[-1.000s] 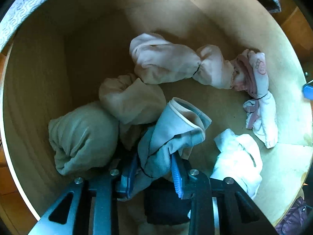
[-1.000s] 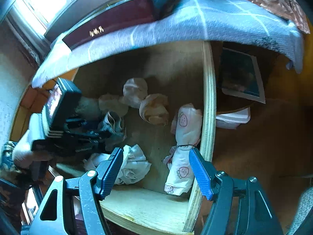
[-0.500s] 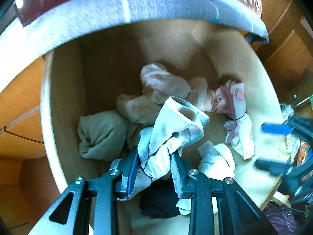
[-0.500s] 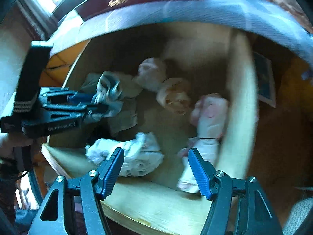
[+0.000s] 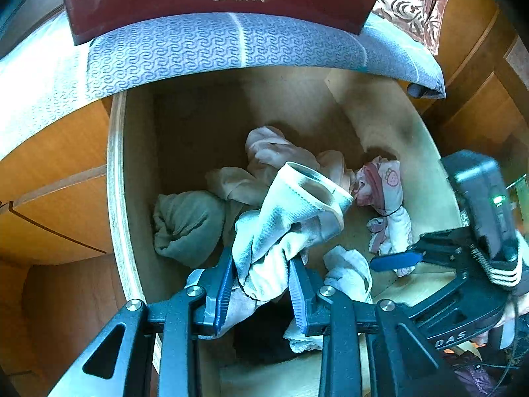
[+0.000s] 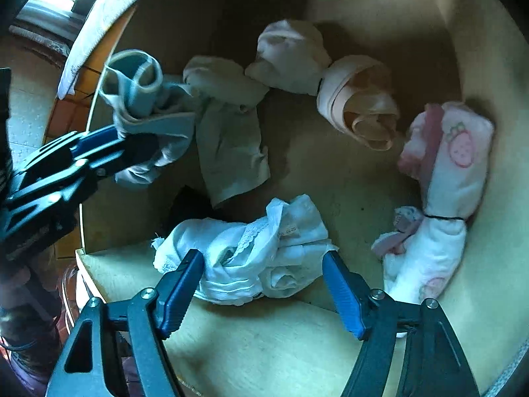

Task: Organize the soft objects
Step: 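Grasp the white lacy cloth with the right gripper while the left gripper lifts the pale blue cloth, then carry the pale blue cloth with the left gripper over the gold box, then lower the pale blue cloth into the gold box and open the left gripper, then move the left gripper back over the open drawer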

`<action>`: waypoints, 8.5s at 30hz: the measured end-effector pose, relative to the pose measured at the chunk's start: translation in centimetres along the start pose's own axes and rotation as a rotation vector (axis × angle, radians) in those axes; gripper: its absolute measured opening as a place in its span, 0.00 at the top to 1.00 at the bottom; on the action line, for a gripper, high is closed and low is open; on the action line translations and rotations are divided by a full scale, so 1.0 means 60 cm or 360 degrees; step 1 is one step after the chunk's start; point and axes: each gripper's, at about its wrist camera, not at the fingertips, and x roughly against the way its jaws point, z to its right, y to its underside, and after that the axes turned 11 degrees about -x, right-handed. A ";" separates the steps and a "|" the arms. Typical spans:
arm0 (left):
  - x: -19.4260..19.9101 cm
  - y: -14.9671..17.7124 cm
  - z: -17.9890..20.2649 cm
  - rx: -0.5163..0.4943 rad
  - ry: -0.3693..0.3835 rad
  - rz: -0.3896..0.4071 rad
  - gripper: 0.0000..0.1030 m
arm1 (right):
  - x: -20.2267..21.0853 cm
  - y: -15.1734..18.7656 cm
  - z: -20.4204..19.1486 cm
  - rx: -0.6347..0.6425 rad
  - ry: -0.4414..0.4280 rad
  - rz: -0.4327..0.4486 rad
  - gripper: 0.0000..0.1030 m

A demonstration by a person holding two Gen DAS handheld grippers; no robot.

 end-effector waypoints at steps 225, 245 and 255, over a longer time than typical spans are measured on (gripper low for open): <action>0.237 0.055 -0.117 0.0540 -0.0476 0.0761 0.52 | -0.105 0.032 -0.111 0.0398 0.0431 0.0029 0.72; 0.165 0.187 -0.027 0.0612 -0.0317 0.0647 0.52 | -0.075 0.062 -0.113 0.0452 0.0403 0.0195 0.85; 0.163 0.228 -0.033 0.0670 -0.0366 0.0619 0.52 | -0.030 0.079 -0.070 0.0384 0.0367 0.0334 0.86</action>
